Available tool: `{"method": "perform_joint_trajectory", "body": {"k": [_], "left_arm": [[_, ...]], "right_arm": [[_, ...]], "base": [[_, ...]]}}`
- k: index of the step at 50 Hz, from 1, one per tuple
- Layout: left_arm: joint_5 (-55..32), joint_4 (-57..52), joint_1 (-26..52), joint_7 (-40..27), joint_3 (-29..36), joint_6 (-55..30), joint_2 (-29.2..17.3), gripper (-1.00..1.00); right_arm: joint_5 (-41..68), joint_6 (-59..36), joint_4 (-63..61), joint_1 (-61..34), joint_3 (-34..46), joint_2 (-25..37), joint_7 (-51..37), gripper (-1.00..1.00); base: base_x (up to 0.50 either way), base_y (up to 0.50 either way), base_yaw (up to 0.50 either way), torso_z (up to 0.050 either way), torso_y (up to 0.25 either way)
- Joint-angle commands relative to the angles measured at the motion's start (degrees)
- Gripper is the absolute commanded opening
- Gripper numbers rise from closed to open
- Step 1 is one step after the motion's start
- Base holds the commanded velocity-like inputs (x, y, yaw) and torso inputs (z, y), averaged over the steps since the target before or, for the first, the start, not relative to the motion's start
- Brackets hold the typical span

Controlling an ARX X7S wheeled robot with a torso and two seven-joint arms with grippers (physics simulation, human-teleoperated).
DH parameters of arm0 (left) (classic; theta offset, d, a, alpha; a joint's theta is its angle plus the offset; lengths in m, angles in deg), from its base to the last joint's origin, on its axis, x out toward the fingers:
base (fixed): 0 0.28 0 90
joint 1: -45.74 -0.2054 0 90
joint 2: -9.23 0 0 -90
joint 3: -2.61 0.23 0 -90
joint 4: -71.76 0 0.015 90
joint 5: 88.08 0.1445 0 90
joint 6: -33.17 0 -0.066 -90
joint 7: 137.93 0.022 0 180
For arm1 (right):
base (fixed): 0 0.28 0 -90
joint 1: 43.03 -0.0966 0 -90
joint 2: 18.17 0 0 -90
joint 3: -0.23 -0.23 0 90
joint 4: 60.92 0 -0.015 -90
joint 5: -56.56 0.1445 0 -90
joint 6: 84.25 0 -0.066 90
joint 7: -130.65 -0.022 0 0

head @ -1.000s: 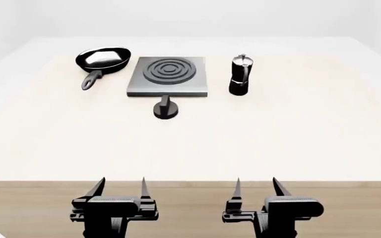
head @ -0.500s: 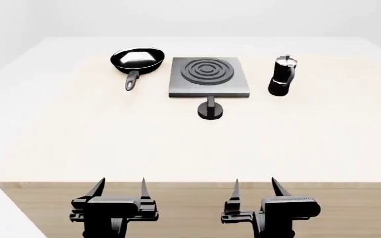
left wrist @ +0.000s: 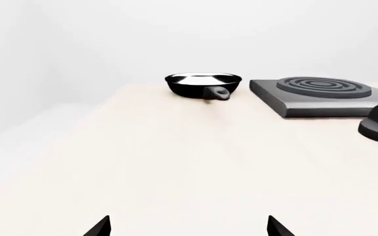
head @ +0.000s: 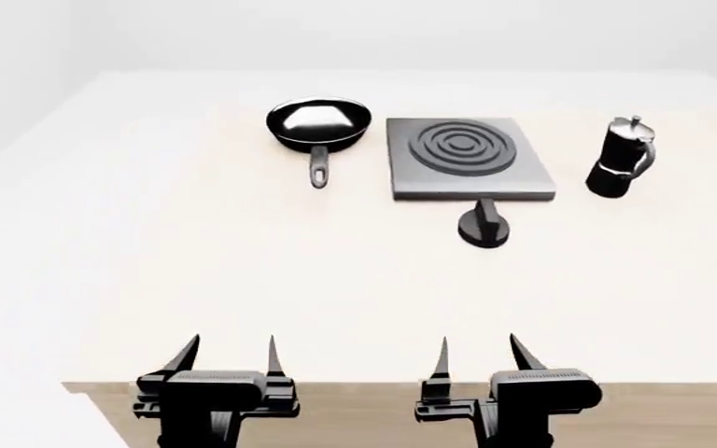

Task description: Turn on the stove and put the frying pan on it.

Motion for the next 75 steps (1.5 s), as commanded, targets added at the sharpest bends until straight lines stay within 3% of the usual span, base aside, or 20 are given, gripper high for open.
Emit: {"method": "perform_joint_trajectory", "body": {"k": [1, 40, 60, 75], "left_arm": [[-0.5, 0.0, 0.1, -0.8, 0.8, 0.0, -0.7, 1.00], [-2.0, 0.2, 0.4, -2.6, 2.9, 0.4, -2.3, 1.00], [-2.7, -0.2, 0.3, -3.6, 3.5, 0.3, -2.9, 1.00], [-2.5, -0.3, 0.5, -4.3, 4.3, 0.7, -3.5, 1.00]], "right_arm": [[0.4, 0.2, 0.0, -0.1, 0.8, 0.7, -0.8, 1.00], [3.1, 0.4, -0.3, -0.3, 2.0, 2.1, -2.5, 1.00], [4.1, 0.9, -0.3, -0.3, 2.7, 2.8, -3.0, 1.00], [5.0, 1.3, -0.4, -0.3, 3.0, 3.1, -3.6, 1.00]], "base": [[0.40, 0.44, 0.00, 0.000, 0.000], [0.42, 0.42, 0.00, 0.000, 0.000], [0.50, 0.00, 0.00, 0.000, 0.001], [0.01, 0.00, 0.00, 0.000, 0.000]]}}
